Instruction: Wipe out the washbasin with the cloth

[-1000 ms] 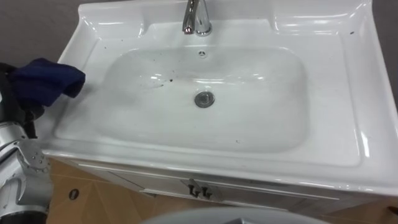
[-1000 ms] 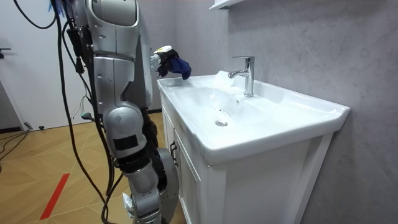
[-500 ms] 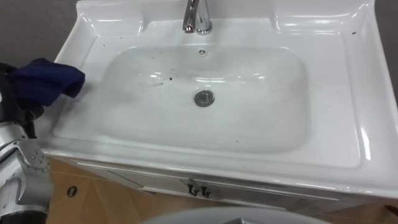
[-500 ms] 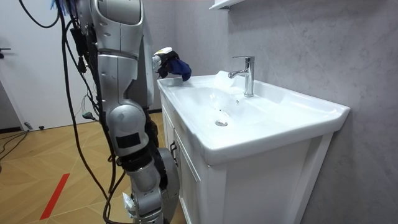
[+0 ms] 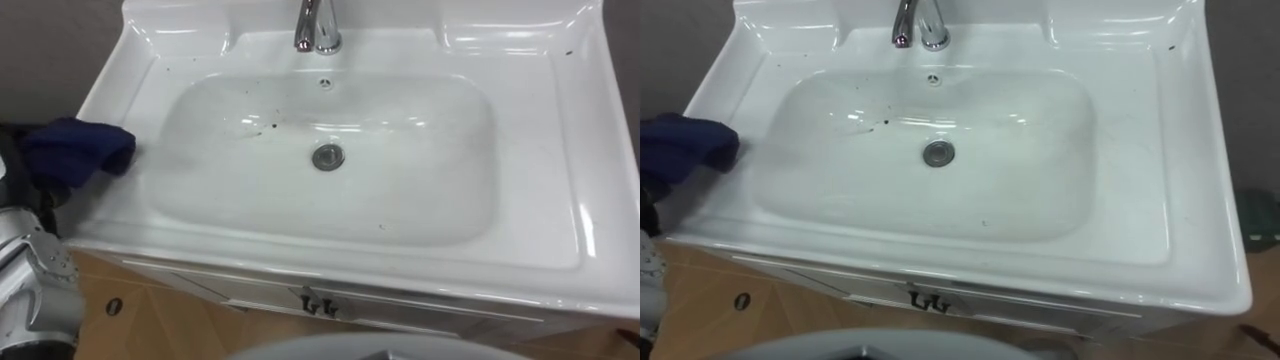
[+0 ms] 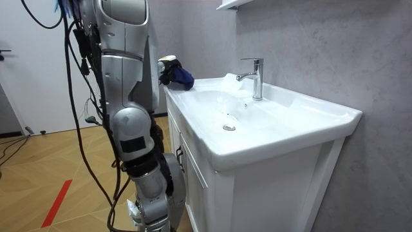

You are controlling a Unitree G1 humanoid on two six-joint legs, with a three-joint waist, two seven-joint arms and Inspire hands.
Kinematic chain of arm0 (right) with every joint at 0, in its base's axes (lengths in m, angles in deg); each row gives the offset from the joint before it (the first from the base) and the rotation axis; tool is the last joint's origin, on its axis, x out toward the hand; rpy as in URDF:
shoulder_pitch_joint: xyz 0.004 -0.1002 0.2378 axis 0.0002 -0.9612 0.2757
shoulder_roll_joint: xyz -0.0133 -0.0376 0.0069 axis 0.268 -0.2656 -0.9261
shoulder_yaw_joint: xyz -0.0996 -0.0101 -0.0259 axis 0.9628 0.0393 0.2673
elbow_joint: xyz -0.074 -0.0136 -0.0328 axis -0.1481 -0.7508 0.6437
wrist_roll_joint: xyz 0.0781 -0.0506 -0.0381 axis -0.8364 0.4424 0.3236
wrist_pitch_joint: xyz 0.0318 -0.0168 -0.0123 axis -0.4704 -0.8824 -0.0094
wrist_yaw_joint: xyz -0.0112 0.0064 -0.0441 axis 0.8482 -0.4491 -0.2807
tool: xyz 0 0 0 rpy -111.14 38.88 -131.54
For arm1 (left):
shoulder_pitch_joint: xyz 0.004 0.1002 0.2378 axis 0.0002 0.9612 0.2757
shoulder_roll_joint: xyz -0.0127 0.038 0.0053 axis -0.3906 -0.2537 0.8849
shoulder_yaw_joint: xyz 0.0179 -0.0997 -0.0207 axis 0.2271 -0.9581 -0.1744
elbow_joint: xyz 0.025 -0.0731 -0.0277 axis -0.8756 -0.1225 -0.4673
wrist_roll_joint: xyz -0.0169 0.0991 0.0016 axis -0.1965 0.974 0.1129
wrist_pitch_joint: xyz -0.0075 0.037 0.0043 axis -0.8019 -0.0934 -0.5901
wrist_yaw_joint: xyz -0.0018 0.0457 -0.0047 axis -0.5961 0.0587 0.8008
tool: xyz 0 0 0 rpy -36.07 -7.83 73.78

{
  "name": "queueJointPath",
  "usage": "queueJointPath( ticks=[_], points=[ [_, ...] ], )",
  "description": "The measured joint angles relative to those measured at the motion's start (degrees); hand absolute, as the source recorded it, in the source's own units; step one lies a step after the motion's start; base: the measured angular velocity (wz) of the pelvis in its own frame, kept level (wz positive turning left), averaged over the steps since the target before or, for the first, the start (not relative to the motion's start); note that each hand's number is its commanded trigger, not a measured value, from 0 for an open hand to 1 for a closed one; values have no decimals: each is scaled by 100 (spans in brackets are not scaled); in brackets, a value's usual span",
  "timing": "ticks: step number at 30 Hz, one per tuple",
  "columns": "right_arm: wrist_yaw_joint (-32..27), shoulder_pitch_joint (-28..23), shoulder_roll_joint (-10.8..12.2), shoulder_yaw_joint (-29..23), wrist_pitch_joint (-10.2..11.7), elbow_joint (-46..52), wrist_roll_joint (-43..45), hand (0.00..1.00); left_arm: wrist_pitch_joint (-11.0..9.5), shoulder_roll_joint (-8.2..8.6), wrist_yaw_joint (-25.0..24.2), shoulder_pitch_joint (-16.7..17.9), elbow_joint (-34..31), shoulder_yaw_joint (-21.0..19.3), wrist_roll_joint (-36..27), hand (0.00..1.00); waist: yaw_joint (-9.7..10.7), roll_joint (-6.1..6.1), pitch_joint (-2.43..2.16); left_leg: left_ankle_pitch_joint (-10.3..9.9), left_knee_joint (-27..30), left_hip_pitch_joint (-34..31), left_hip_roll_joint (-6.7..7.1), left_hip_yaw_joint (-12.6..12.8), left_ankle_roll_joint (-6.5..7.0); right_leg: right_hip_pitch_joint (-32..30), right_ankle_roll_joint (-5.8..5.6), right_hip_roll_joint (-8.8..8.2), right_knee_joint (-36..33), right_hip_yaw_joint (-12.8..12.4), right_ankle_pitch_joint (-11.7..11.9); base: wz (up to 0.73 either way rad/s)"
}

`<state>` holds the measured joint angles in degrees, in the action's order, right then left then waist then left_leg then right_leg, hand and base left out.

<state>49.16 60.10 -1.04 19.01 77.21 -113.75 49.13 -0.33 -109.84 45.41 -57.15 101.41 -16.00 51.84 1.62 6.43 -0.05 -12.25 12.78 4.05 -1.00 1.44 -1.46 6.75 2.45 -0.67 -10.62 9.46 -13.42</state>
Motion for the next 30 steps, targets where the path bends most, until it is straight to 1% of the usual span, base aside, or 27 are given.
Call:
queueJointPath(
  ticks=[5, 8, 11, 20, 23, 27, 30],
  points=[
    [24, 0, 0, 1, 16, 28, -97, 0, -12, 0, -37, -4, -2, 0, 1, 0, 26, 9, 4, 0, -1, 8, 3, 13, 0, 3, -1, -5, -1, -8, 0, 0],
    [41, -1, 0, 0, 16, 9, -63, 0, -12, 0, -37, -8, -2, 0, 2, 0, 120, 43, 1, 0, -1, 8, 5, 17, 0, 16, -5, -10, 5, 9, -2, 3],
    [13, -23, 0, -1, 10, 3, -65, 0, -13, 0, -37, -34, -5, 0, 2, 0, 146, 77, 5, 0, 0, 16, 5, 28, 0, 21, -6, -13, 0, 6, -3, 0],
    [-54, -68, -10, 1, 18, 4, -89, 0, -28, 0, 12, -141, -24, 0, 1, 0, 146, 69, 12, 0, -4, 41, 6, 34, 0, 39, -9, -15, -5, 2, -4, 0],
    [-53, -44, -12, 1, 30, -13, -93, 0, -88, 0, 116, -147, -24, 0, -6, 0, 142, 64, 16, 0, -7, 44, 7, 33, 0, 44, -9, -14, -9, 5, -5, 0],
    [-52, -25, -12, 1, 73, -19, -92, 0, -188, 0, 137, -153, -23, -1, -10, 0, 142, 53, 24, 0, -6, 43, 9, 30, 0, 44, -10, -14, -4, 7, -5, 0],
    [-67, -25, -2, 6, 90, 2, -86, 0, -288, 0, 194, -161, -28, 0, -193, 0, 143, 49, 28, 0, -3, 28, 17, 17, 0, 32, -18, -13, -3, 35, -10, 2]
  ],
)
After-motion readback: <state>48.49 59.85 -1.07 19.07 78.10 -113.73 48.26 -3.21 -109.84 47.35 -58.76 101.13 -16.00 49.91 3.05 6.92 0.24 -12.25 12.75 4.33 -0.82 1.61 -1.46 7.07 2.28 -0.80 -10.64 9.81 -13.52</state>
